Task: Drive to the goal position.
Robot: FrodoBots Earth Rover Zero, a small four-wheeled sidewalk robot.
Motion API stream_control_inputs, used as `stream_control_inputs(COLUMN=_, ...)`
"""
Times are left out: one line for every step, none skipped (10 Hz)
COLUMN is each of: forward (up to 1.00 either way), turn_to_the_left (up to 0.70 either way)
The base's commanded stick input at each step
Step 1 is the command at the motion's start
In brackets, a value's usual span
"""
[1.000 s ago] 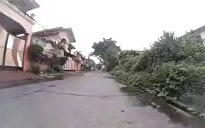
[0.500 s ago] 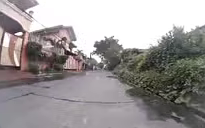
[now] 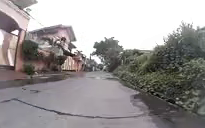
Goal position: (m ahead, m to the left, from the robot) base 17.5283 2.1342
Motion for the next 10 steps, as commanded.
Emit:
stream_control_inputs(forward=0.98, turn_to_the_left=-0.37)
stream_control_inputs(forward=0.98, turn_to_the_left=-0.07)
stream_control_inputs(forward=0.98, turn_to_the_left=0.00)
stream_control_inputs(forward=0.98, turn_to_the_left=0.00)
stream_control_inputs(forward=0.98, turn_to_the_left=0.00)
stream_control_inputs(forward=0.98, turn_to_the_left=0.00)
stream_control_inputs(forward=0.98, turn_to_the_left=0.00)
stream_control_inputs(forward=0.98, turn_to_the_left=0.00)
stream_control_inputs(forward=0.98, turn_to_the_left=0.00)
stream_control_inputs(forward=0.98, turn_to_the_left=0.00)
